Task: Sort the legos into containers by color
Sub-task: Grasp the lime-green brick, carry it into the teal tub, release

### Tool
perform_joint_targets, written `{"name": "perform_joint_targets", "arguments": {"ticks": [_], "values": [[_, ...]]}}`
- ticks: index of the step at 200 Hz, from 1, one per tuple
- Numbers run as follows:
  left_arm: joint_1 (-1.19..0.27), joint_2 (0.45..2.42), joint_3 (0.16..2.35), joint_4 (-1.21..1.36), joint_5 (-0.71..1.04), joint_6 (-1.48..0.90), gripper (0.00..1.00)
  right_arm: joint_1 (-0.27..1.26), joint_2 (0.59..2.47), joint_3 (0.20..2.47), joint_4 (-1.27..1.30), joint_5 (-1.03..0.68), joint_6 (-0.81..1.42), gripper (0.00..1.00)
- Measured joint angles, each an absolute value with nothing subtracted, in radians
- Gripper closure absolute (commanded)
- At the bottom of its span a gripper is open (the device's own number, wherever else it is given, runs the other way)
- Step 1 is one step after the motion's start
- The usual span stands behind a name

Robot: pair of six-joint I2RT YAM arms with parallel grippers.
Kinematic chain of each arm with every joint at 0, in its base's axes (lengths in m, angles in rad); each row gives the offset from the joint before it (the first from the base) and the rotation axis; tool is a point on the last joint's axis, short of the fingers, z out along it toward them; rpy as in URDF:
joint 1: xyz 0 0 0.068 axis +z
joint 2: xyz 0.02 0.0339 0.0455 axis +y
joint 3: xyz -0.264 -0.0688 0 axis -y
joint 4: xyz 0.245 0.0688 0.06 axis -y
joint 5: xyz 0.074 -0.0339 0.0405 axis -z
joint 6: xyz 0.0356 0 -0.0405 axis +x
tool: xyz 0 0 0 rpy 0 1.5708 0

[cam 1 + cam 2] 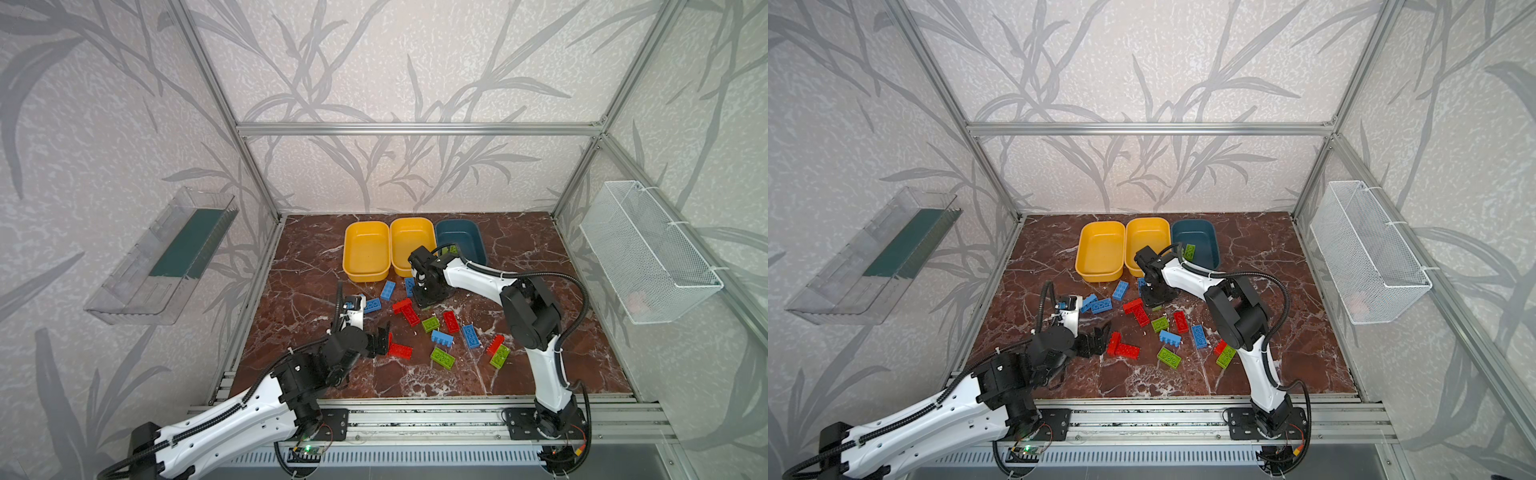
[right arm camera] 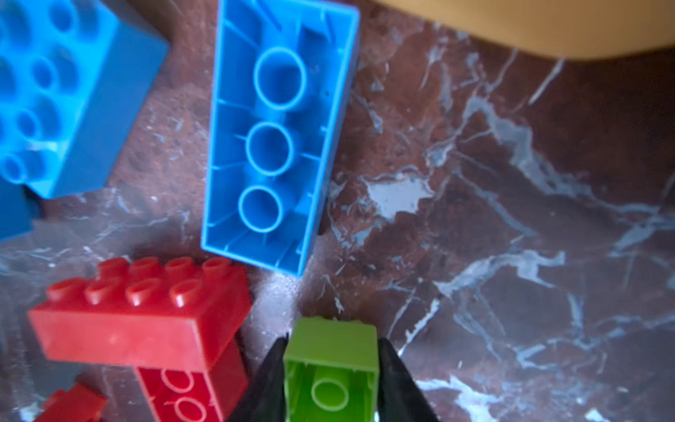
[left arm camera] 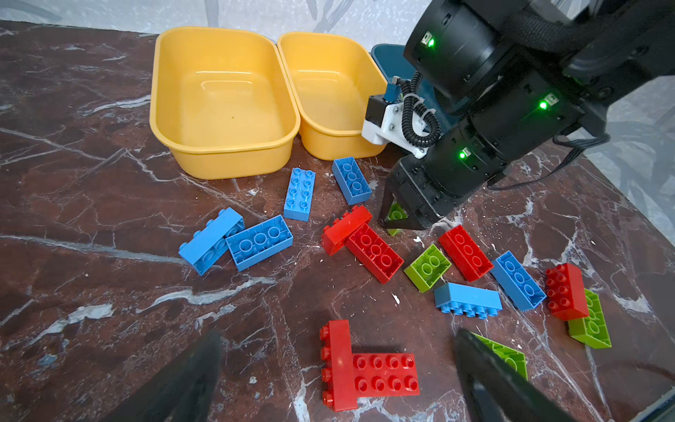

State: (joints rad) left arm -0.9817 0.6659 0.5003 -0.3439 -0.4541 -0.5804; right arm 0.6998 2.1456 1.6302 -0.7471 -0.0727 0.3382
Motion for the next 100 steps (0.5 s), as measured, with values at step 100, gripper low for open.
{"name": "perform_joint_targets", "arguments": {"ticks": [100], "values": [[-0.97,0.954,0.643,-0.238,-0.445,-0.474,0.01,0.645,2.049,1.833,-0.915,0.073,0.252,0.74]]}}
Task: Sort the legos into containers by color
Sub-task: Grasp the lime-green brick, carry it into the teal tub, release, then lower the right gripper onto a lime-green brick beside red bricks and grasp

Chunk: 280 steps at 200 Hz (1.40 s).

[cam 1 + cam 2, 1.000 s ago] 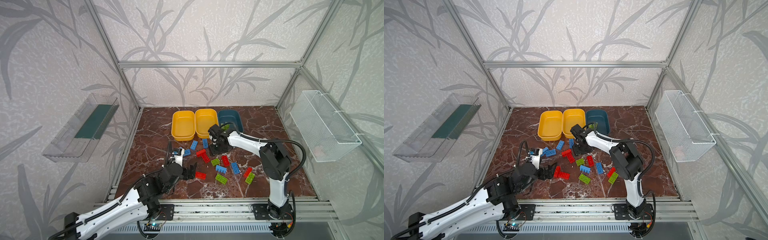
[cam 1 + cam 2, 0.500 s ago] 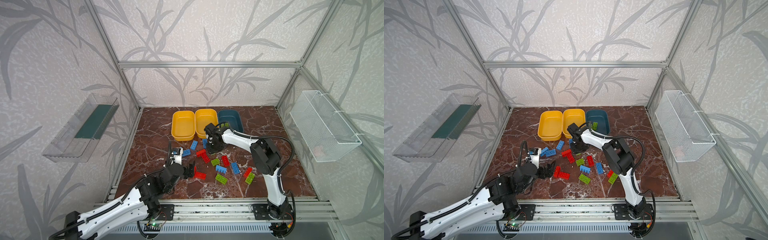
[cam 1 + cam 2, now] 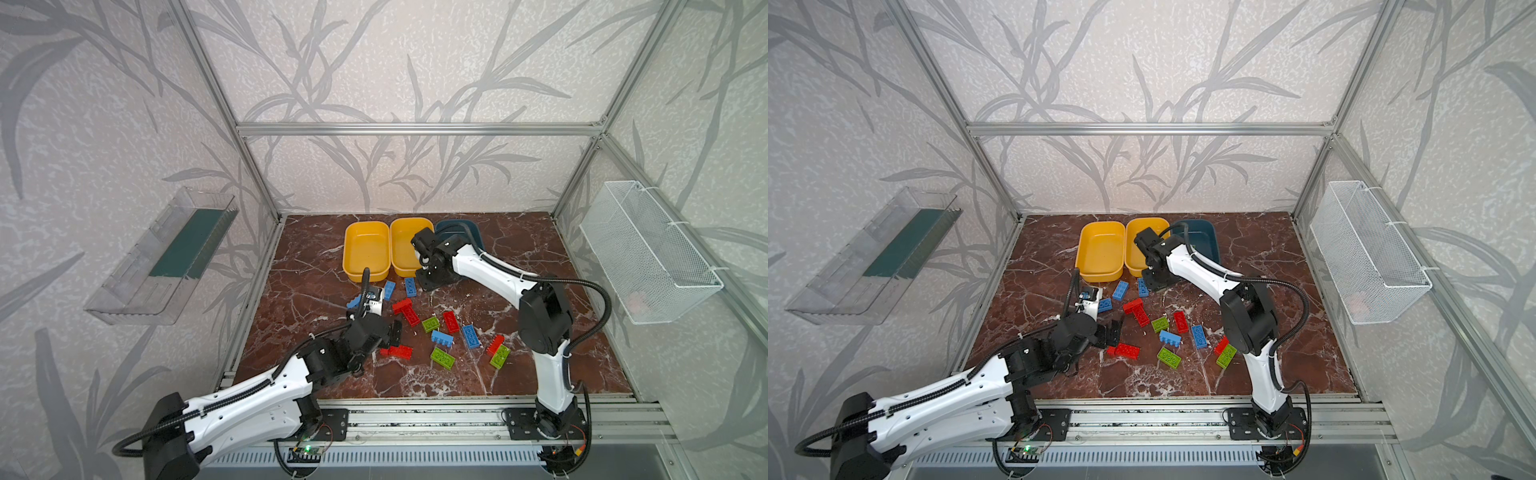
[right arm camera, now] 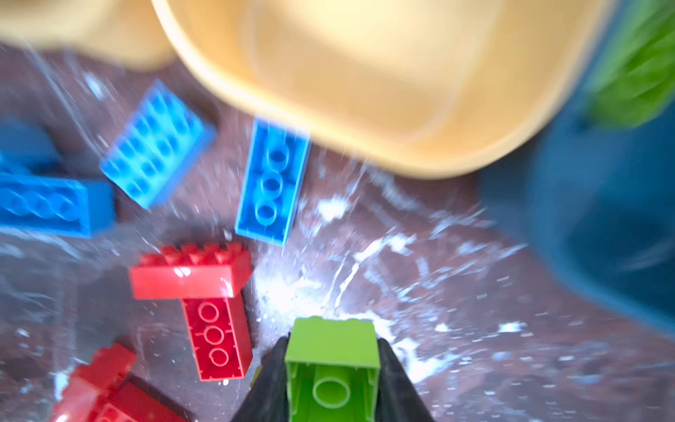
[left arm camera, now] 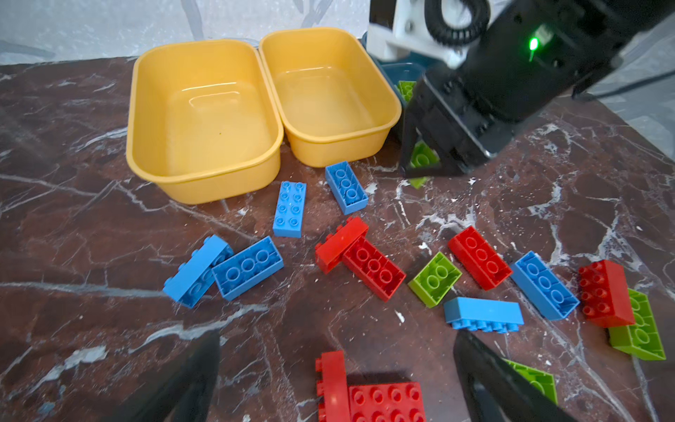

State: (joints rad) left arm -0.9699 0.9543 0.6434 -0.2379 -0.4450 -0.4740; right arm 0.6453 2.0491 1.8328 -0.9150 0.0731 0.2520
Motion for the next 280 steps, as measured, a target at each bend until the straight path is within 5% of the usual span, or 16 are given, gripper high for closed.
{"name": "perform_joint_targets", "arguments": {"ticks": [45,81,122,147,200,244,280], "values": [[-0.931,1.138,0.811,-0.175,-0.363,-0.423,0.01,0.455,2.104,1.991,-0.92,0.086,0.213,0.73],[-0.901,1.238,0.89,-0.16,-0.315,-0.41,0.01,0.35,2.331,2.24,-0.927,0.081,0.207,0.71],[-0.878,1.267,0.895,-0.164,-0.285,-0.411,0.01,0.312,2.665,2.737,-1.068,0.036,0.193,0.41],[-0.874,1.266,0.895,-0.168,-0.281,-0.415,0.01,0.304,2.699,2.817,-1.134,0.017,0.181,0.36],[-0.874,1.141,0.858,-0.211,-0.27,-0.442,0.01,0.359,2.354,2.316,-1.082,0.01,0.164,0.36],[-0.876,0.928,0.699,-0.24,-0.234,-0.502,0.01,0.549,1.914,1.756,-0.909,-0.002,0.185,0.33],[-0.878,0.755,0.569,-0.303,-0.219,-0.559,0.01,0.685,1.782,1.464,-0.82,-0.024,0.224,0.29]]}}
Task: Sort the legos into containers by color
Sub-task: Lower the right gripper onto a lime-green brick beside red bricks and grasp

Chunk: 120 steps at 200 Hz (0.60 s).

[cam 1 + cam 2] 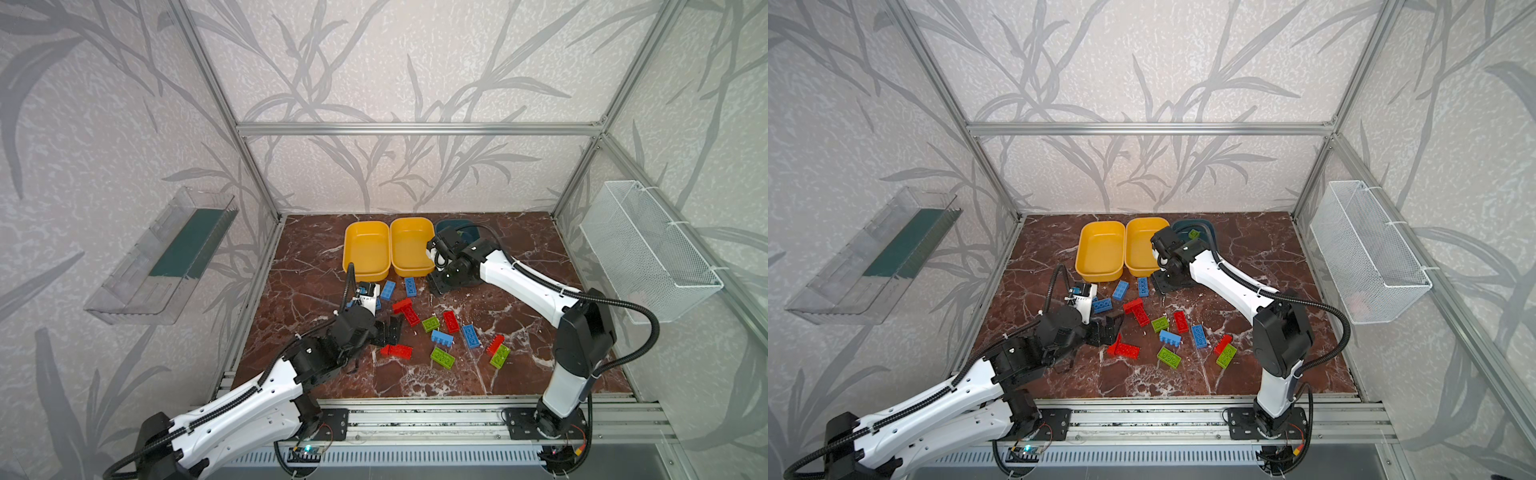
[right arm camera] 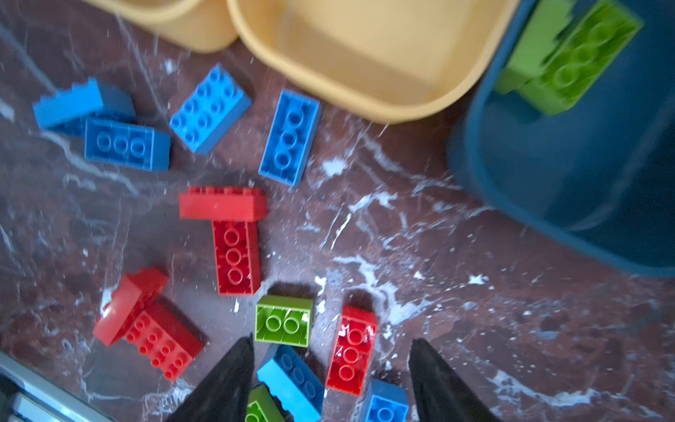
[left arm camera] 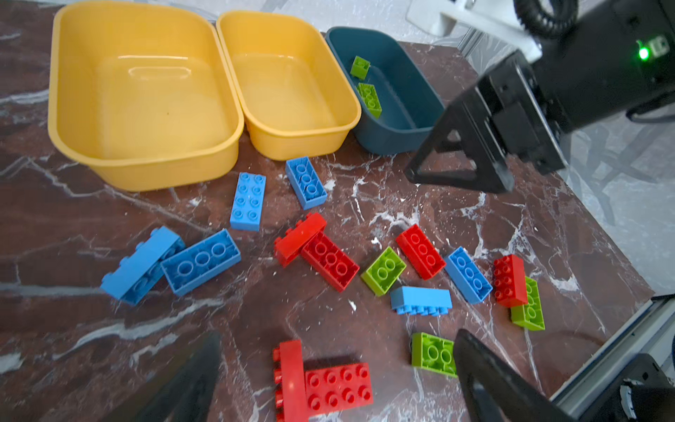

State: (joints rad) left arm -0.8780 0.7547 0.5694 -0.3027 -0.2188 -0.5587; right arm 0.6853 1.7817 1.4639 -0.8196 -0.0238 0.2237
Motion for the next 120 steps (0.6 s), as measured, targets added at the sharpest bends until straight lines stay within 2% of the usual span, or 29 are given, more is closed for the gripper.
{"name": "perform_joint_targets", "arguments": {"ticks": [44,120], "values": [[-0.882,0.617,0.501,-0.35,-0.22,-0.607,0.01,0.763,1.78,1.294,-0.768,-0.027,0.282,0.28],[-0.882,0.643,0.499,-0.37,-0.224,-0.63,0.01,0.789,1.79,1.254,-0.685,-0.035,0.322,0.28]]}}
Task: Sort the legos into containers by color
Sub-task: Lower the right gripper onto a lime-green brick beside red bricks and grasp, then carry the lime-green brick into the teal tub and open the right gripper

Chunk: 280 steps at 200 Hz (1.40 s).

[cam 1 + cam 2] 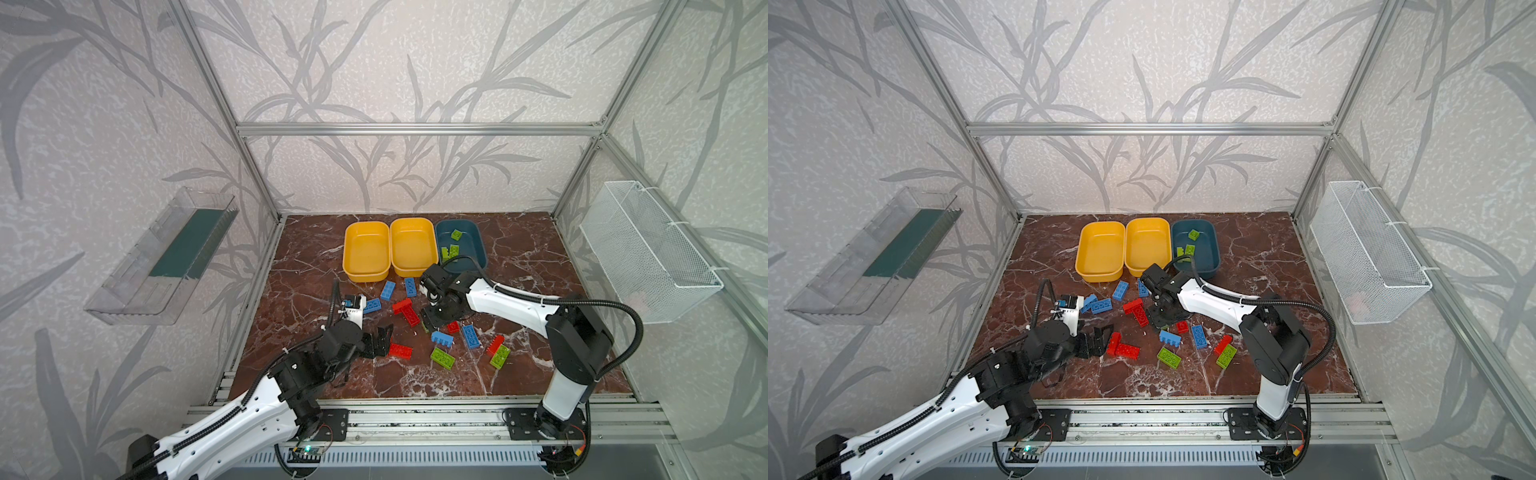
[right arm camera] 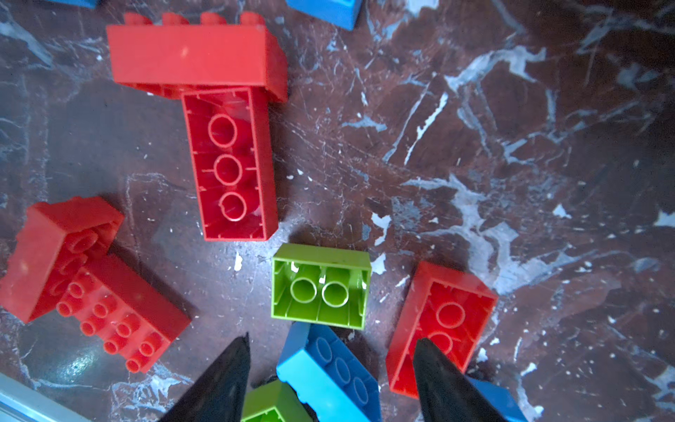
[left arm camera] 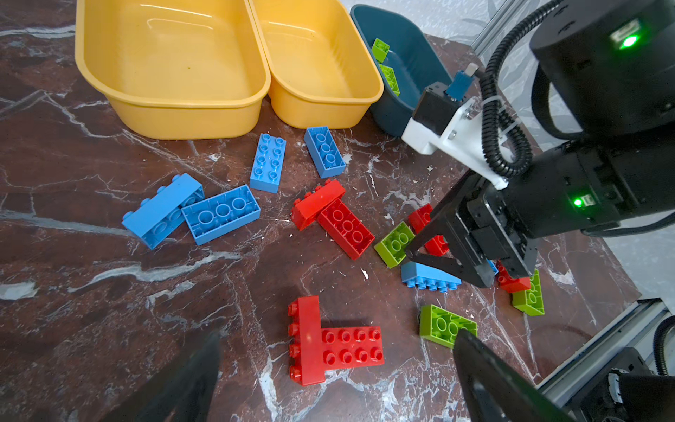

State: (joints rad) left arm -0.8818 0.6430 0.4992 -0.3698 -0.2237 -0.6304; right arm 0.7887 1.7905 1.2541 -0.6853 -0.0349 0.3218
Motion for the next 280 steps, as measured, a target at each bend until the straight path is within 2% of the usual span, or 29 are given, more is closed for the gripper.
{"name": "perform_joint_targets", "arguments": {"ticks": [69,125,147,162,183,240,280], "values": [[-0.882,0.64,0.499,-0.373,-0.243,-0.628,0.01,0.795,1.864,1.254,-0.658,-0.051,0.325,0.28],[-0.882,0.64,0.499,-0.371,-0.264,-0.626,0.01,0.797,1.903,1.259,-0.656,-0.052,0.326,0.32],[-0.882,0.64,0.499,-0.363,-0.271,-0.622,0.01,0.798,1.924,1.271,-0.656,-0.046,0.325,0.36],[-0.882,0.641,0.499,-0.353,-0.277,-0.619,0.01,0.799,1.934,1.285,-0.657,-0.041,0.324,0.48],[-0.882,0.653,0.499,-0.335,-0.285,-0.607,0.01,0.799,1.949,1.311,-0.669,-0.028,0.326,0.58],[-0.882,0.804,0.54,-0.298,-0.296,-0.569,0.01,0.772,1.952,1.477,-0.783,0.044,0.297,0.61],[-0.867,0.932,0.635,-0.246,-0.307,-0.508,0.01,0.636,1.958,1.665,-0.846,0.074,0.249,0.61]]}}
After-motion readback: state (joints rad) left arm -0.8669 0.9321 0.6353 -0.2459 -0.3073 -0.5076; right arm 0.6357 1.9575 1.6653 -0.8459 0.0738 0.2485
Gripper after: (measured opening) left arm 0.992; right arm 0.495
